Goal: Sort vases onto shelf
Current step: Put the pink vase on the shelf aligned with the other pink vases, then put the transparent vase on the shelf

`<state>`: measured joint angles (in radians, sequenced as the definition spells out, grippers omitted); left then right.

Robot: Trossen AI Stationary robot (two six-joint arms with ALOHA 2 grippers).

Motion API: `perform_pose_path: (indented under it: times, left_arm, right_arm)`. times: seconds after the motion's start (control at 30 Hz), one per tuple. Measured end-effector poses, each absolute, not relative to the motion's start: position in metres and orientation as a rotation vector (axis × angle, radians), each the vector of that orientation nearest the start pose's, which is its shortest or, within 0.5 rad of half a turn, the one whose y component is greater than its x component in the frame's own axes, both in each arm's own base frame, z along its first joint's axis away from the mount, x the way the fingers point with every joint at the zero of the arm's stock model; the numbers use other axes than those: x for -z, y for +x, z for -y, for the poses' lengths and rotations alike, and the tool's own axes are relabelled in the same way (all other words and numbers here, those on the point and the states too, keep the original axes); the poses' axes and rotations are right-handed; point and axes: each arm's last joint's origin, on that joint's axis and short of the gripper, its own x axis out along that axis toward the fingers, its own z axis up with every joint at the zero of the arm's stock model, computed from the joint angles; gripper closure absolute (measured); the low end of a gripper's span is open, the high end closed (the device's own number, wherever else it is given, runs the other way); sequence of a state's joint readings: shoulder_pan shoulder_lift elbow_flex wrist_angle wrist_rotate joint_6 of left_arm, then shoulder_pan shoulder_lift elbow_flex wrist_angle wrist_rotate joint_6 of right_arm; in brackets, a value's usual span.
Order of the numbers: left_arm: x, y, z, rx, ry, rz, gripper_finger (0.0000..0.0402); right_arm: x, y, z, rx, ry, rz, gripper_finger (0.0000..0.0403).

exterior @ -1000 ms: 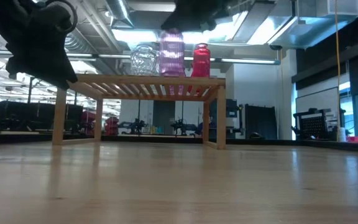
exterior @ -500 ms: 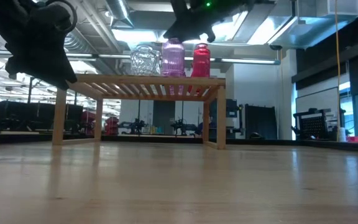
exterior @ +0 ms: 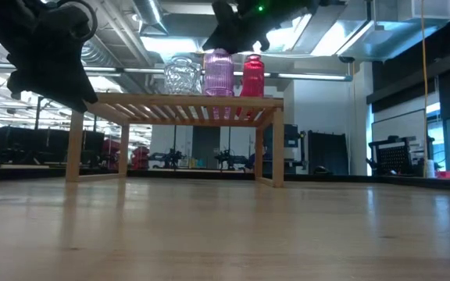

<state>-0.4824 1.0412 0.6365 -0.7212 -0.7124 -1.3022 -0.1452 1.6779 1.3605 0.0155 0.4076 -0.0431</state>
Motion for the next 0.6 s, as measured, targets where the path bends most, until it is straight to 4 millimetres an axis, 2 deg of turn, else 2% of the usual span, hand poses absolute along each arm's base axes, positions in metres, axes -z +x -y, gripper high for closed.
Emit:
perform_pose_path:
  times: [0.2,0.37,0.47,0.6]
  left_arm:
    - [-0.209,0.163,0.064,-0.726,-0.569,-0.615,0.024]
    - [-0.208,0.162,0.065,-0.707,-0.593,-0.655,0.024]
    - [-0.205,0.158,0.068,-0.652,-0.708,-0.808,0.024]
    - [-0.199,0.146,0.074,-0.59,-0.867,-1.139,0.024]
  right_arm:
    - [-0.336,0.387,0.066,0.533,-0.226,-0.186,0.0193]
    - [-0.349,0.388,0.054,0.474,-0.313,-0.082,0.0193]
    - [-0.354,0.388,0.039,0.373,-0.316,-0.047,0.0193]
    - [-0.353,0.39,0.01,0.254,-0.319,-0.045,0.0193]
